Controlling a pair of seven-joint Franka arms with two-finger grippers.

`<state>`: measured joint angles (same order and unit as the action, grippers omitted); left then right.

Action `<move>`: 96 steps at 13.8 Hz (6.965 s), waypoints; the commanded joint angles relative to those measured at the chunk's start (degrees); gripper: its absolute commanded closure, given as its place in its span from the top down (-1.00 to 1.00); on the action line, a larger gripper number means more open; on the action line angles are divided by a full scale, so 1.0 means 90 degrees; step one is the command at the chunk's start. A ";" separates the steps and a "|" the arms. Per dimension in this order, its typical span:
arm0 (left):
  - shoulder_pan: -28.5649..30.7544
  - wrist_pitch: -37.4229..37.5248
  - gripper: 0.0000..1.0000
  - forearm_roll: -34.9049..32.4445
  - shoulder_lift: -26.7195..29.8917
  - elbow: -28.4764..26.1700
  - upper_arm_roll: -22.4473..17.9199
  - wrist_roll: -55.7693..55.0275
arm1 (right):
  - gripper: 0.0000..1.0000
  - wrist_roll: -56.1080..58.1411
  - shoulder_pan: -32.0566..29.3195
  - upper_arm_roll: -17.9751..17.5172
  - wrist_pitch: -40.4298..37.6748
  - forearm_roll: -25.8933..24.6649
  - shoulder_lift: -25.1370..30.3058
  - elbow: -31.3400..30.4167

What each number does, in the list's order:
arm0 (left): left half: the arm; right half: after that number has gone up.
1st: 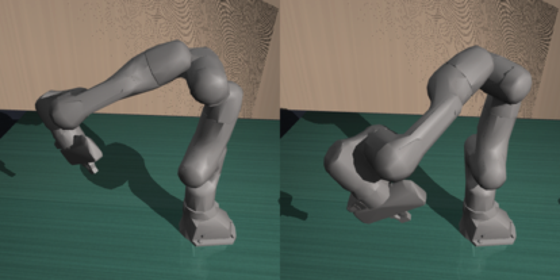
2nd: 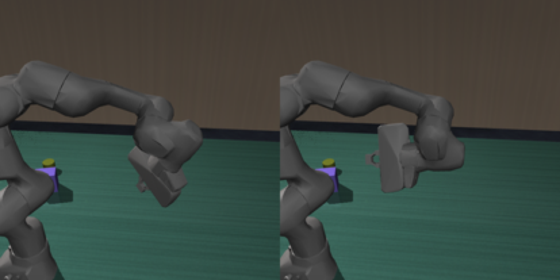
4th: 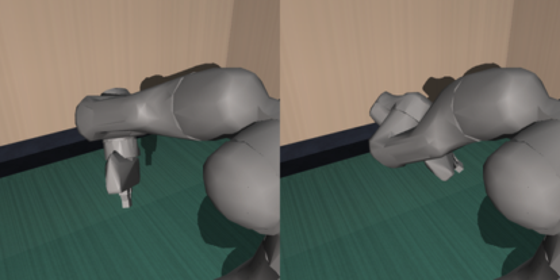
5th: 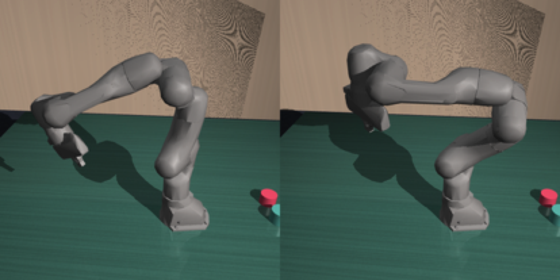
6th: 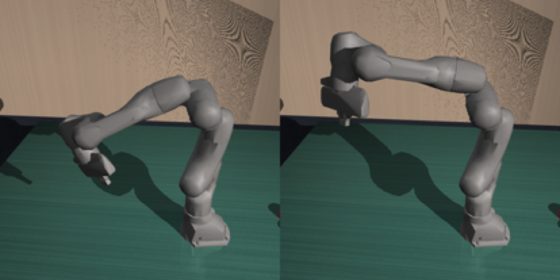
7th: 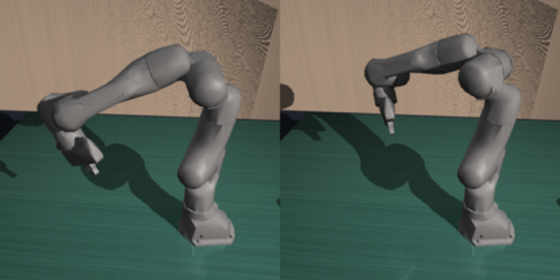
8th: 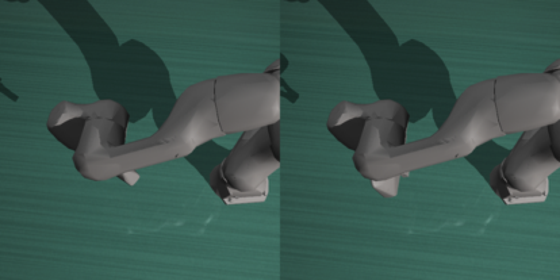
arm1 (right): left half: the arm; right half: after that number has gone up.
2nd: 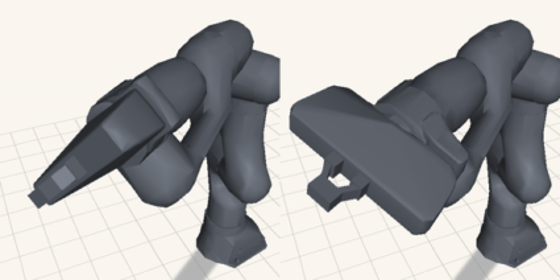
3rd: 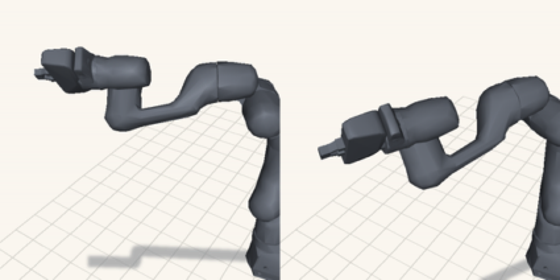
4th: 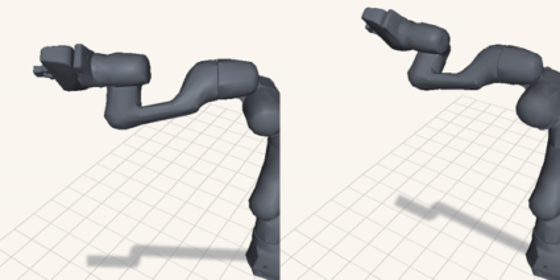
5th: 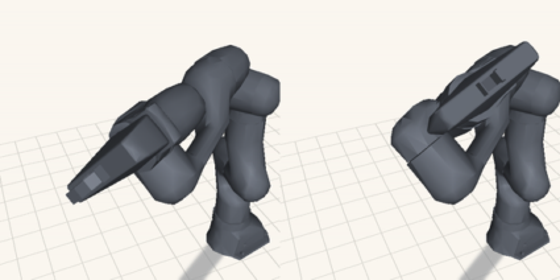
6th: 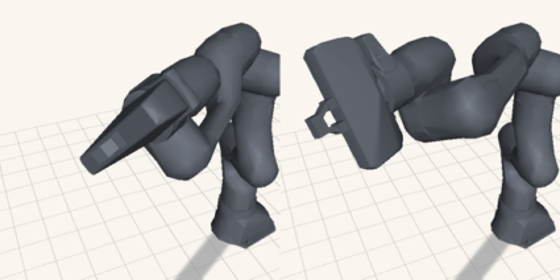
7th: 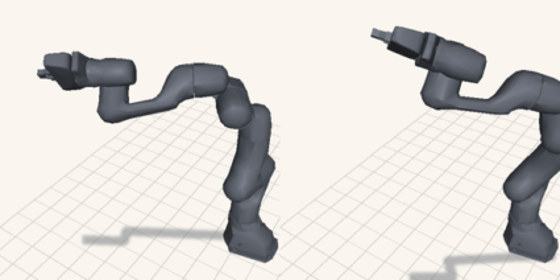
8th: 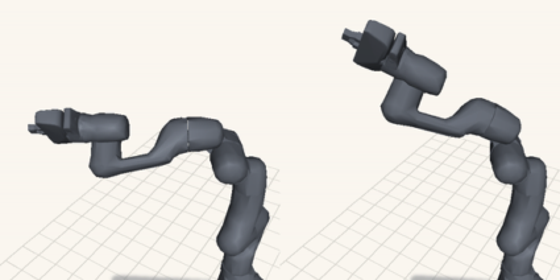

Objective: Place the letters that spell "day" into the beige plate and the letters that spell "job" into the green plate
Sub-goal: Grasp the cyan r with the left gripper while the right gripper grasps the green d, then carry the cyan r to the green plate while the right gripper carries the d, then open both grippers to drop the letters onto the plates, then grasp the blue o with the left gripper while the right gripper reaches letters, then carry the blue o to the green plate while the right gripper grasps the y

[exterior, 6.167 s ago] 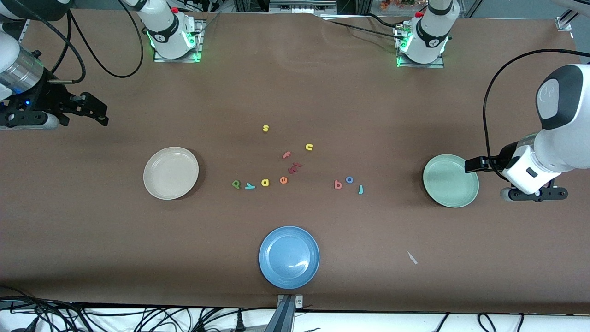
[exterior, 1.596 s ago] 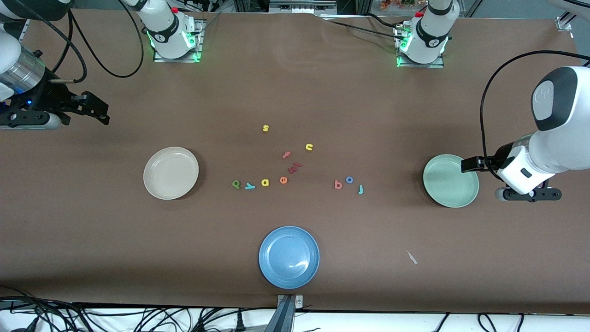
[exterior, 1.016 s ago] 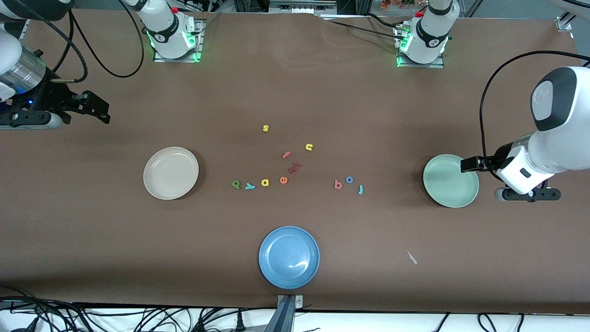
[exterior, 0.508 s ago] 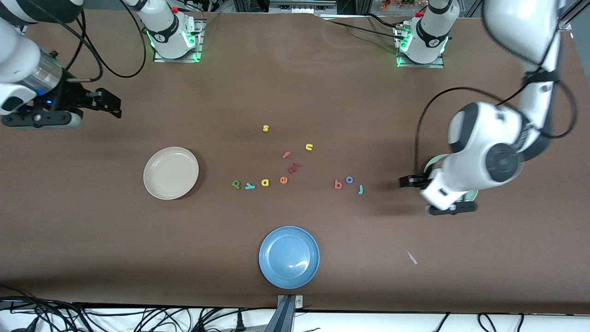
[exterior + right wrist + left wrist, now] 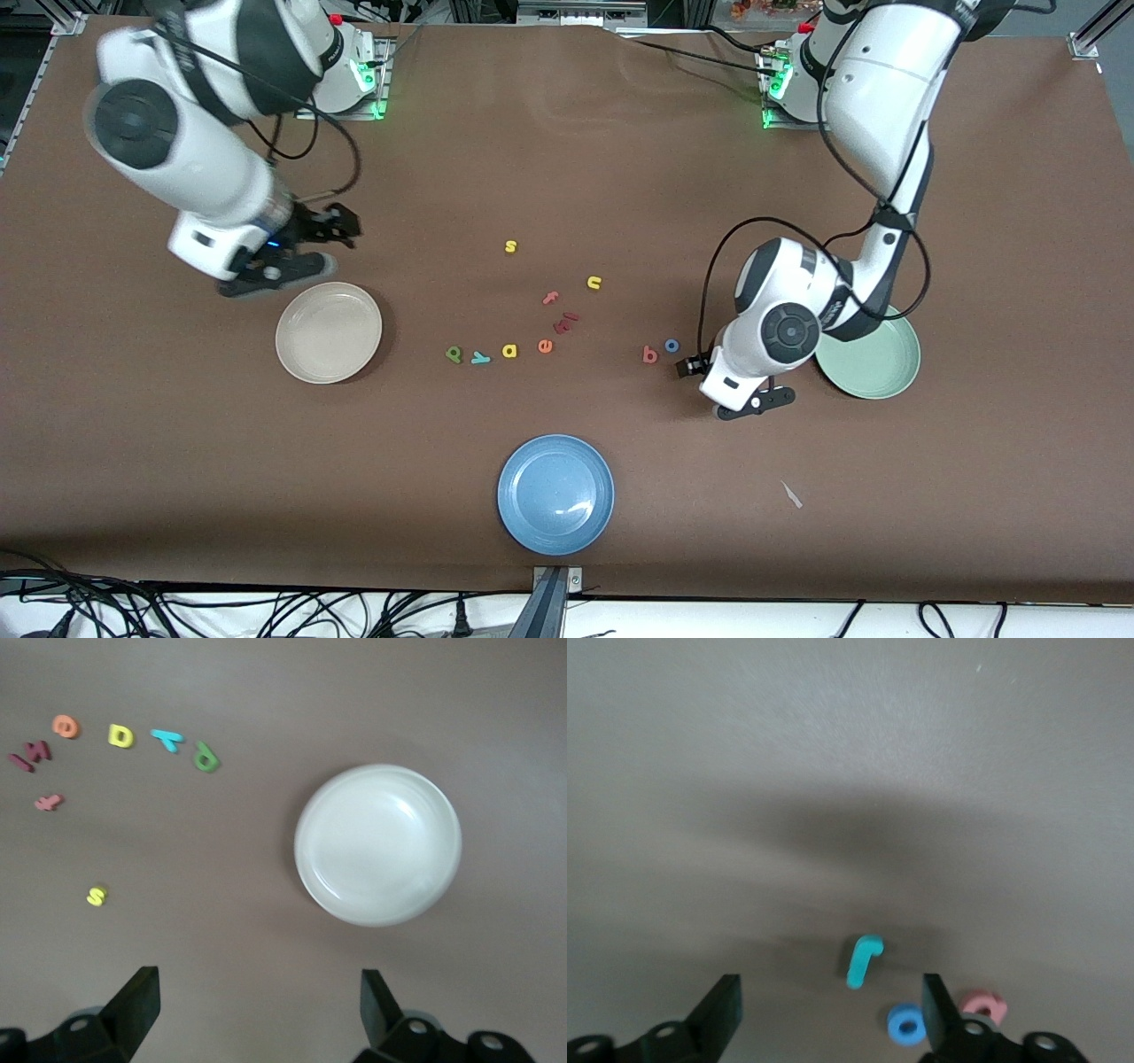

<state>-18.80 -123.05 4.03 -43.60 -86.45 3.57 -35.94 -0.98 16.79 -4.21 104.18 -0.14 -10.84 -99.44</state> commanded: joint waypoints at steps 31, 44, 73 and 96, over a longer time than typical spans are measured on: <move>-0.0100 0.0203 -1.00 0.0236 -0.0352 0.0162 -0.0094 -0.0168 | 0.17 0.1105 0.0868 0.0106 0.4157 -0.0639 -0.3278 0.0062; 0.2587 0.1993 -1.00 -0.0751 0.0090 0.0084 -0.0123 0.2782 | -1.00 0.1115 0.0722 0.0291 0.3164 -0.0513 -0.2840 0.0326; 0.0839 -0.0898 0.28 -0.0517 0.0049 -0.0932 0.1439 -0.3087 | 1.00 0.2033 0.0419 -0.0322 0.3002 -0.0503 -0.2281 0.0189; 0.2359 0.1461 -0.88 -0.0458 0.1493 -0.0785 0.1488 -0.0680 | 0.05 0.3546 0.0839 -0.0402 0.3522 -0.1430 -0.3933 0.1312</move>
<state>-3.17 -116.86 0.26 -36.33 -91.26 16.46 -50.52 29.97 24.72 -7.42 135.57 -11.99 -44.82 -89.22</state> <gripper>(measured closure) 0.762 0.476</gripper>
